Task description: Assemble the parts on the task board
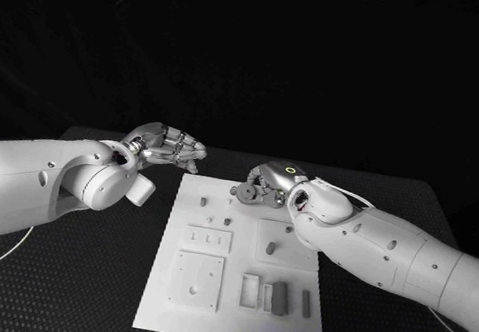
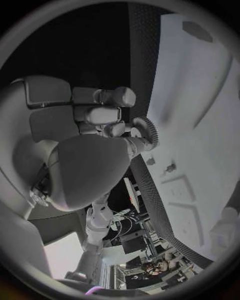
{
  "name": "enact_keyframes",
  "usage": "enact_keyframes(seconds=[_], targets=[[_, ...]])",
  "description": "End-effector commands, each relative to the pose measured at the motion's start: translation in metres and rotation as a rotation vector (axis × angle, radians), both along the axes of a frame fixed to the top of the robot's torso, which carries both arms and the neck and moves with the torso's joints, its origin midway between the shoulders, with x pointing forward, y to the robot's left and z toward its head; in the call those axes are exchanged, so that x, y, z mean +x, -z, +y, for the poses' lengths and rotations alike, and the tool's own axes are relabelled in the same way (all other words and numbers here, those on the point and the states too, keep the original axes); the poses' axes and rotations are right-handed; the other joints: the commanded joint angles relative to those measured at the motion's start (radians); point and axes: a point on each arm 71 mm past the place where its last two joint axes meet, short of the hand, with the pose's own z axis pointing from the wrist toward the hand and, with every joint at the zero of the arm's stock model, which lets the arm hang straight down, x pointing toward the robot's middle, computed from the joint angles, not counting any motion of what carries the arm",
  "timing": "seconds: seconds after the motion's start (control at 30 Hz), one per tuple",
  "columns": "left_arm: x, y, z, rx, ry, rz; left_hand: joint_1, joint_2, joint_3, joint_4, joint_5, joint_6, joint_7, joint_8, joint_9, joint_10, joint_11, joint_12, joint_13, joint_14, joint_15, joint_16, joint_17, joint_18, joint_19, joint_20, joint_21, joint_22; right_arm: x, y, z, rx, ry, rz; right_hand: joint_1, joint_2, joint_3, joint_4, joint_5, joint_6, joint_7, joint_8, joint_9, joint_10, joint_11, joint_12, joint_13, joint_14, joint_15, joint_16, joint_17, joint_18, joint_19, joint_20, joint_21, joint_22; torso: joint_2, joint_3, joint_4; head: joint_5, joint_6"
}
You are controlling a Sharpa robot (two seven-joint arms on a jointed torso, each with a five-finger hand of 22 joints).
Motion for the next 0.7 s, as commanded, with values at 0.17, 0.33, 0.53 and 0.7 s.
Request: enact_keyframes(seconds=[0.17,0.33,0.53,0.7], targets=[[-0.001,-0.001,-0.004,-0.005,0.017,-0.008,-0.007,-0.004,-0.006,-0.001,0.002,-0.005,0.004,-0.004,-0.001,0.002,0.003,-0.004,0.001,0.008,-0.002,-0.005,0.002,0.010,0.003,-0.007,-0.004,-0.001,0.002,0.001,0.017,-0.005,-0.011,-0.008,0.053,0.057,0.009,0.001,-0.003,0.032,0.029,-0.003,-0.001,0.003,-0.001,-0.006,-0.045,0.004,-0.006,0.003,0.000,0.101,0.003,-0.005,0.004,0.007,0.000,-0.0004,0.0028,0.002,0.001],[-0.001,-0.001,-0.005,-0.006,0.020,-0.008,-0.007,-0.004,-0.006,-0.001,0.002,-0.005,0.004,-0.004,-0.001,0.002,0.003,-0.004,0.002,0.008,-0.002,-0.006,0.002,0.010,0.003,-0.007,-0.004,-0.001,0.002,0.003,0.027,-0.008,-0.017,-0.006,0.053,0.057,0.012,0.001,-0.003,0.031,0.029,-0.004,-0.001,0.004,-0.001,-0.006,-0.044,0.005,-0.006,0.003,0.001,0.101,0.003,-0.005,0.004,0.007,0.000,-0.0017,0.0040,0.005,0.000],[-0.001,-0.001,-0.006,-0.006,0.023,-0.007,-0.007,-0.004,-0.006,-0.001,0.002,-0.004,0.004,-0.004,-0.001,0.002,0.003,-0.005,0.002,0.008,-0.002,-0.006,0.003,0.010,0.003,-0.007,-0.005,-0.001,0.002,0.009,0.036,-0.031,-0.029,0.005,0.052,0.057,0.014,0.001,-0.003,0.031,0.029,-0.005,-0.002,0.004,-0.001,-0.006,-0.044,0.005,-0.006,0.003,0.000,0.101,0.004,-0.006,0.004,0.007,0.000,-0.0008,0.0023,0.006,-0.001],[-0.001,-0.001,-0.006,-0.006,0.023,-0.007,-0.007,-0.004,-0.006,-0.001,0.002,-0.004,0.004,-0.004,-0.001,0.002,0.003,-0.005,0.002,0.008,-0.002,-0.006,0.003,0.010,0.003,-0.007,-0.005,-0.001,0.001,0.012,0.040,-0.036,-0.035,0.007,0.052,0.056,0.016,0.001,-0.003,0.030,0.030,-0.006,-0.002,0.004,-0.001,-0.006,-0.044,0.005,-0.006,0.004,0.000,0.101,0.004,-0.006,0.004,0.007,0.000,-0.0002,0.0017,0.009,-0.002]])
